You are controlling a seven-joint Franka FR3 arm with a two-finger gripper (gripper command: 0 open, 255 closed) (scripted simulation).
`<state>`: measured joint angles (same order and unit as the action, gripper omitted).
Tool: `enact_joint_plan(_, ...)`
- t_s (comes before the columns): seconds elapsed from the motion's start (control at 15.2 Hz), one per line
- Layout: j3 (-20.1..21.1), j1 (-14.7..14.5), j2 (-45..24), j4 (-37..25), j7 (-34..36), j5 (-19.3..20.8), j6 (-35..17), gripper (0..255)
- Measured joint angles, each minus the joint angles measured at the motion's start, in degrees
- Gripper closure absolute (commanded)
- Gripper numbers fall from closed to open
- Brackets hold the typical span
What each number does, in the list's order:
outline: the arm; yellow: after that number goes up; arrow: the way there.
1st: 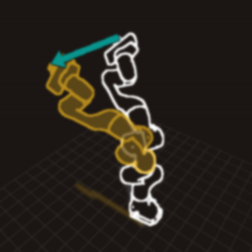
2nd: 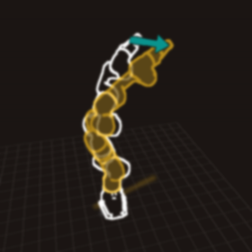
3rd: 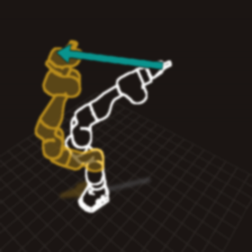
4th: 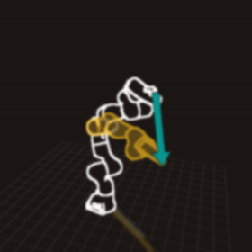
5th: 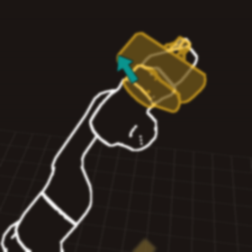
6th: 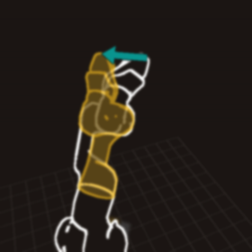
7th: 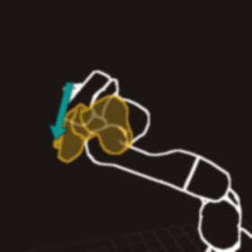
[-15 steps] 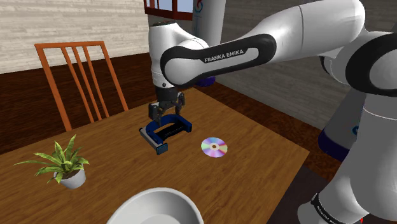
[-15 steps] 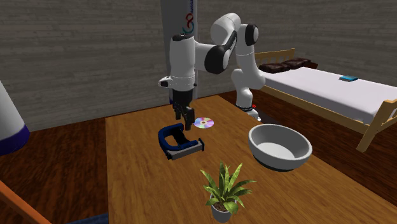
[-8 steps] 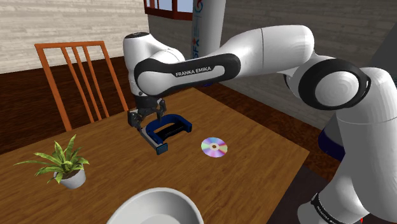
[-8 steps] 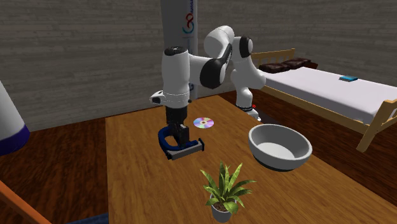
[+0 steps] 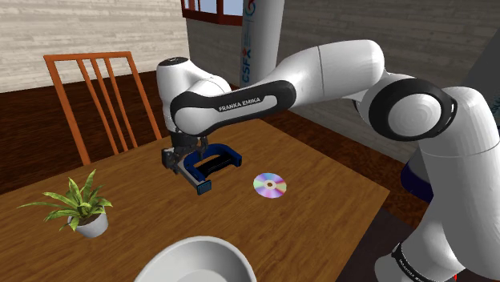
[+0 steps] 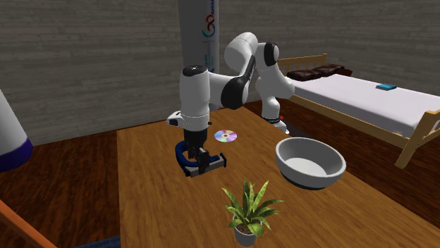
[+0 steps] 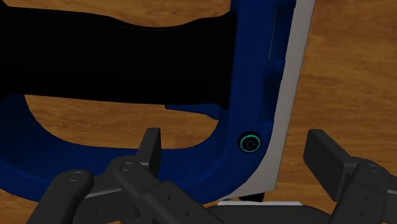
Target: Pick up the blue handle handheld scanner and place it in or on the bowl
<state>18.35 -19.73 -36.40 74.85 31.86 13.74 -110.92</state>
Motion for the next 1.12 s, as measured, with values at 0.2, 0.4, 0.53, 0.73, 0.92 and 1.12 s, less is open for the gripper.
enact_joint_plan(0.2,0.0,0.0,0.0,0.3,0.0,0.0,-0.3,0)
enact_joint_plan(0.4,0.0,0.0,0.0,0.3,0.1,0.0,-0.3,255)
enact_joint_plan(0.53,0.0,0.0,0.0,0.3,0.1,0.0,-0.3,255)
enact_joint_plan(0.73,0.0,0.0,0.0,0.3,0.1,0.0,-0.3,255)
enact_joint_plan(0.92,0.0,0.0,0.0,0.3,0.1,0.0,-0.3,255)
enact_joint_plan(1.12,0.0,0.0,0.1,0.2,0.0,0.0,-0.1,255)
